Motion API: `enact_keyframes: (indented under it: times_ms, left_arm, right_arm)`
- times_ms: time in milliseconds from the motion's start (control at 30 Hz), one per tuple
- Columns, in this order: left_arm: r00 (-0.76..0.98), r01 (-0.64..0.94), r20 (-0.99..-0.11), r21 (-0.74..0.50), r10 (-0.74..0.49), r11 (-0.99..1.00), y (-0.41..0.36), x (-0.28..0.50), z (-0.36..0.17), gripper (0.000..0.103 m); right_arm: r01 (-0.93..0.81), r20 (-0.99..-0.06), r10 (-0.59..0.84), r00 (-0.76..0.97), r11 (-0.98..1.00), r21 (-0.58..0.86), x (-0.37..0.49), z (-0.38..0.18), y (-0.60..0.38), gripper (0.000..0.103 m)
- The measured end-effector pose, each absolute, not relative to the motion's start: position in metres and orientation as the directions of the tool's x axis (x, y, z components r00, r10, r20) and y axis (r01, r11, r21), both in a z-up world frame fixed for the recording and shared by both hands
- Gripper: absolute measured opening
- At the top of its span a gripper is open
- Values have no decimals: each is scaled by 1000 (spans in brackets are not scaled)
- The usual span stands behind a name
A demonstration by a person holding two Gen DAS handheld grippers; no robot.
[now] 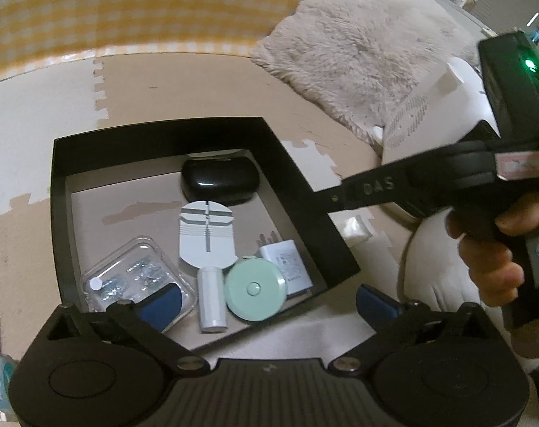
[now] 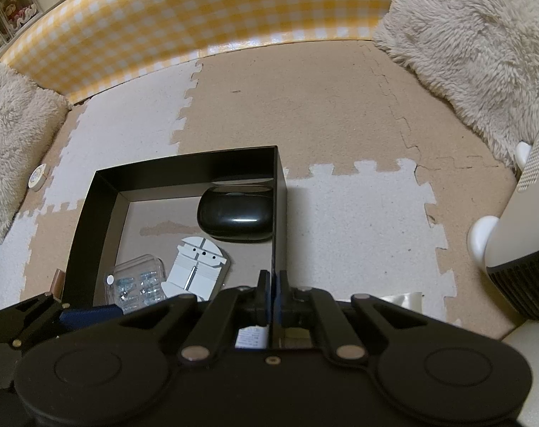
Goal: Organize rigid objects
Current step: 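Carry the mint-green tape measure into the black box and release it, then move the left gripper to the blue tape roll and grasp it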
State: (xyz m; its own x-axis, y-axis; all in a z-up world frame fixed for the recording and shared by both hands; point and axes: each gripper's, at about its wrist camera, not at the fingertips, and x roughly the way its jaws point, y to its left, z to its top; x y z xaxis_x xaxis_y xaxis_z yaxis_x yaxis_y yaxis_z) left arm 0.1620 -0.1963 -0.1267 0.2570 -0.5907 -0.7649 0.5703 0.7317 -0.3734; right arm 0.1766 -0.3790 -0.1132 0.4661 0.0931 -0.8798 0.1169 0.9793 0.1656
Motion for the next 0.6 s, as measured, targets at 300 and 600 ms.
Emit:
enact_keyframes:
  times_ms: [300,600]
  left_arm:
    - [271,596,-764,-345,-586,725,-196,153,-116,103]
    - [326,610,-757,-289,-566,738,-186,149,-96,103]
  right_arm:
    - [117,-880,93,466,979,166,177,-113,-379,4]
    - [117,-880,94,466,979,167,176,-113,-379,4]
